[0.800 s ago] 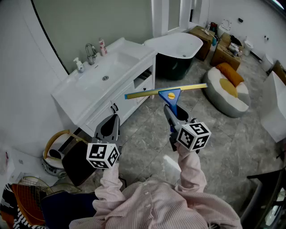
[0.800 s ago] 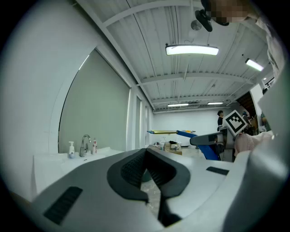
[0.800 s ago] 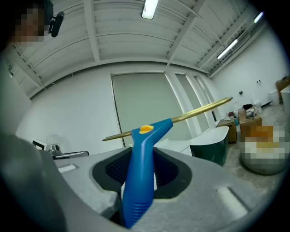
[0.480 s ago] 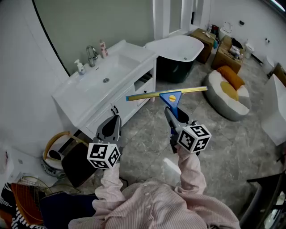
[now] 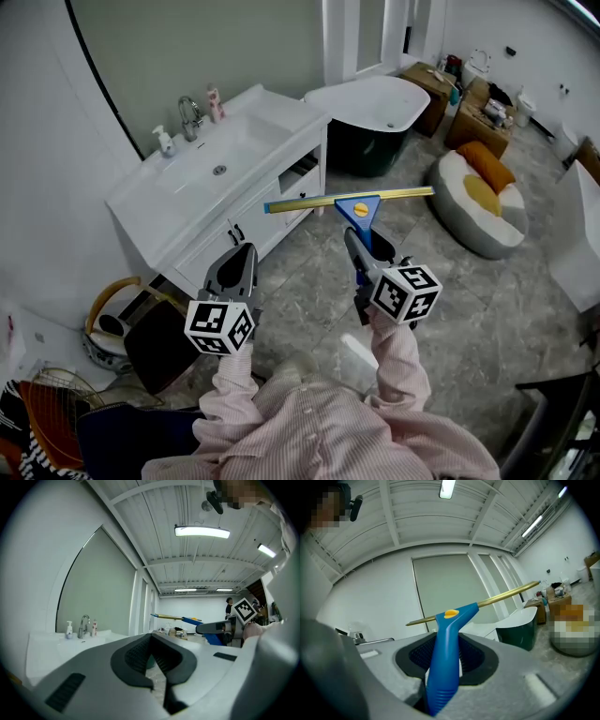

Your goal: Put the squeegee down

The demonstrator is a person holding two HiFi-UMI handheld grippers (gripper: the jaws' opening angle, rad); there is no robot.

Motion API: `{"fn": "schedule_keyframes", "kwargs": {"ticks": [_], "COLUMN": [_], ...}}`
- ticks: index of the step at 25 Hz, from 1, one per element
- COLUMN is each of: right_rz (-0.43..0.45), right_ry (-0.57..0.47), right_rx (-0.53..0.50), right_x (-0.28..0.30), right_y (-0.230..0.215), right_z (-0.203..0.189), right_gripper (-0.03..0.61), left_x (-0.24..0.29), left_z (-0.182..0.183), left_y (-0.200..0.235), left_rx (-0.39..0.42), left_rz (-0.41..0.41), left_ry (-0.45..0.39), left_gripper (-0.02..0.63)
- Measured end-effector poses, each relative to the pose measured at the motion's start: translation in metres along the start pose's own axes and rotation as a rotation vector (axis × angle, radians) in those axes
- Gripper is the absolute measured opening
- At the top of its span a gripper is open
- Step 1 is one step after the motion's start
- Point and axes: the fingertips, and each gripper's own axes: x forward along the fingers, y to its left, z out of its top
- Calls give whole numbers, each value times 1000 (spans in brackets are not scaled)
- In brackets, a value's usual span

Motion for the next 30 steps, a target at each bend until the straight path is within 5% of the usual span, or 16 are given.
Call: {"fn": "schedule_keyframes", "kwargs": {"ticks": [11,30], "right_rz": [13,-28], "right_ry": [-1,24], "right_rx": [30,10], "right_x": [68,273], "right_y": [-39,-125], "right_z": [0,48], "right_gripper": [129,129], "left_x": [65,275], "left_z": [-12,13], "left_y": [39,167], "left_rx": [-22,-87], "left_rz": [11,-46], "left_ry": [7,-9], "left_gripper": [2,2]}}
